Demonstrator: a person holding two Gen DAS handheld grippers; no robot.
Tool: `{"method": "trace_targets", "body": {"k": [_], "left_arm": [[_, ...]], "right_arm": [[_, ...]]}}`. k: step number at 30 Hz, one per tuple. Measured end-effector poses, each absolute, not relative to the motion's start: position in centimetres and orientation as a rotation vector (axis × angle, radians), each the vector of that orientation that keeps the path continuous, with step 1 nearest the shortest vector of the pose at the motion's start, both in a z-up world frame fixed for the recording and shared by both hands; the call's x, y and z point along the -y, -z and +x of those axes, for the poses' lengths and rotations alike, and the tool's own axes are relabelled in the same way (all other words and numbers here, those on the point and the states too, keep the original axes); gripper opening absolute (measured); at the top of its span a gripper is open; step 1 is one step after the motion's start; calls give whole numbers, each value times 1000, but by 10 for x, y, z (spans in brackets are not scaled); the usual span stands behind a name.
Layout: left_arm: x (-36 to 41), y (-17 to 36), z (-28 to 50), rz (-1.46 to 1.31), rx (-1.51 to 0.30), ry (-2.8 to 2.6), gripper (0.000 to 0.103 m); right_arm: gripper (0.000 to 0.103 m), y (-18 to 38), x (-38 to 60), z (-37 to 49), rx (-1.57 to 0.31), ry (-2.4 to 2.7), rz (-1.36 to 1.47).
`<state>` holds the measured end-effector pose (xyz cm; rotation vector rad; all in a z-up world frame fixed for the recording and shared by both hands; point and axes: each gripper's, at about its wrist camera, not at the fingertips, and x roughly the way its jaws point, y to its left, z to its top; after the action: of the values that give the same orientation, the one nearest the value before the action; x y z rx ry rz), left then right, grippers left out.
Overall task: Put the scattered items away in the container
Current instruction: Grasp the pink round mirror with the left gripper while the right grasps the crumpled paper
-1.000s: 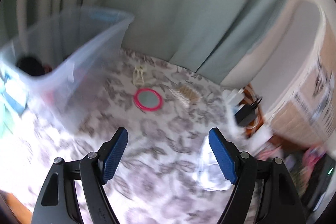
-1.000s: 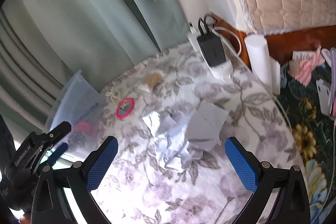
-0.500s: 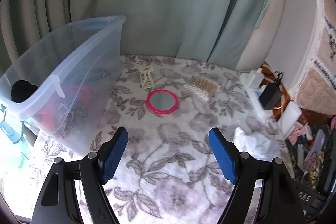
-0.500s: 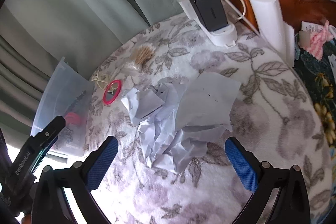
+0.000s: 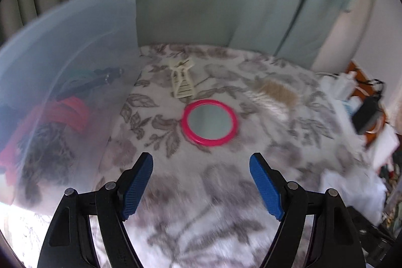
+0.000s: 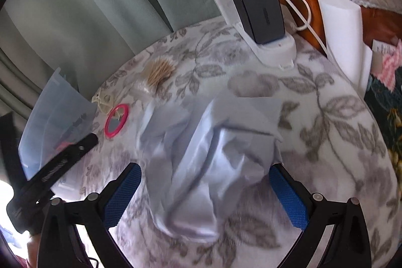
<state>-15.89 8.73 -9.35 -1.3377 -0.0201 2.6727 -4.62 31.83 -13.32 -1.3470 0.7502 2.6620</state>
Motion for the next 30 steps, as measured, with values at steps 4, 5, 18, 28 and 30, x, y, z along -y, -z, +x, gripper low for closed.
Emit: {"method": "trace_targets", "body": {"k": [4,5,18,28,30], "left_arm": [[-86,106,-179,-1361,33,-2661,80],[-87,108,-184,-1358,27,-2661,80],[-96,125,-216,-1372,-11,-2624,80],[-104,127,-220,-1344,-119,-2646,80],[-102,127,-221,-1342,-114,-2643,80]], "right_arm": [[103,135,-321,-57,-739,-2667,-1336],[103,136,-321,-59,-738,-2669,-1333],[103,140,-321,-72,-714,-2687,-1322],[103,140,-321,-73,-698,-2700,-1318],[103,140,-322,-72,-702,-2700,-1317]]}}
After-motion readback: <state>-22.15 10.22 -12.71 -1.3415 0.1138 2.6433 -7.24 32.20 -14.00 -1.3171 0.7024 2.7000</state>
